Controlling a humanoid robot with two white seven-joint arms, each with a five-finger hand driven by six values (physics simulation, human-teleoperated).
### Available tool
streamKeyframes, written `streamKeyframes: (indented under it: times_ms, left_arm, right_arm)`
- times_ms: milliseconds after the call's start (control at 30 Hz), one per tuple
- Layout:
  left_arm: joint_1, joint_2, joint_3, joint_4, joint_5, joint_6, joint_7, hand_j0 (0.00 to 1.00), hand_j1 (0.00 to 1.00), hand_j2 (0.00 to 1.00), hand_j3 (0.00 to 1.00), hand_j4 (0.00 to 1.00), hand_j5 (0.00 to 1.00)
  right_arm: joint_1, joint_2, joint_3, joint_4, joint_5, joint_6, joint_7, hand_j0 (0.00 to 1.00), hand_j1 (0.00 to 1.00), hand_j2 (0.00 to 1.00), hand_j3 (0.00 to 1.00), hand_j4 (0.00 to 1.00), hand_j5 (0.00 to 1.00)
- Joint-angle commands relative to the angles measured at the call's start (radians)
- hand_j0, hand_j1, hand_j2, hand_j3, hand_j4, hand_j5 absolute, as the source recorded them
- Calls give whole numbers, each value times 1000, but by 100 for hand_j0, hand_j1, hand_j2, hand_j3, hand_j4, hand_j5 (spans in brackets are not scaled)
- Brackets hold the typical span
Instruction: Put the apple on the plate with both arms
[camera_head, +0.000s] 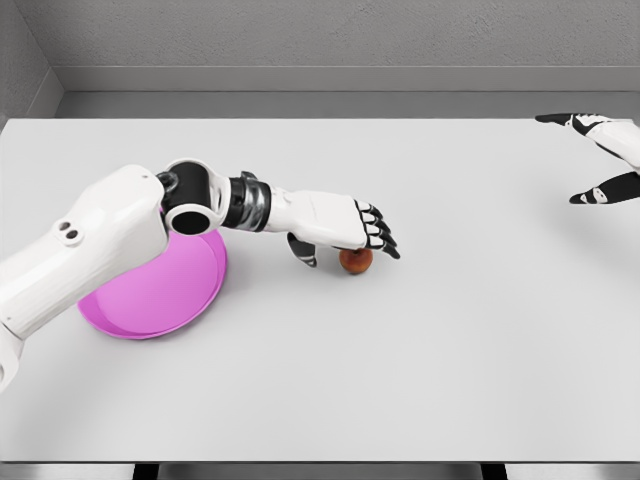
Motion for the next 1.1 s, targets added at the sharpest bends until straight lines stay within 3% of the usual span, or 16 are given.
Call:
streamKeyframes:
  times_ms: [0,367,633,1067]
  left_arm:
    - [0,-2,1,0,1,2,2,99,99,99,99,99,99]
    - [0,-25,0,14,-32,2,2,99,99,99,99,99,99]
    - [0,-33,0,16,-64,2,2,92,92,92,92,92,92]
    - [2,-68,0,74,-109,2,4,92,92,92,92,92,92]
  right_arm:
    - [0,-1,0,0,-8,3,0,100,100,100,100,100,100]
    - [9,-3,0,-19,-8,3,0,100,100,100,100,100,100]
    - [12,-4,0,-19,-8,3,0,100,100,100,100,100,100]
    - [11,-4,0,-19,-8,3,0,100,100,100,100,100,100]
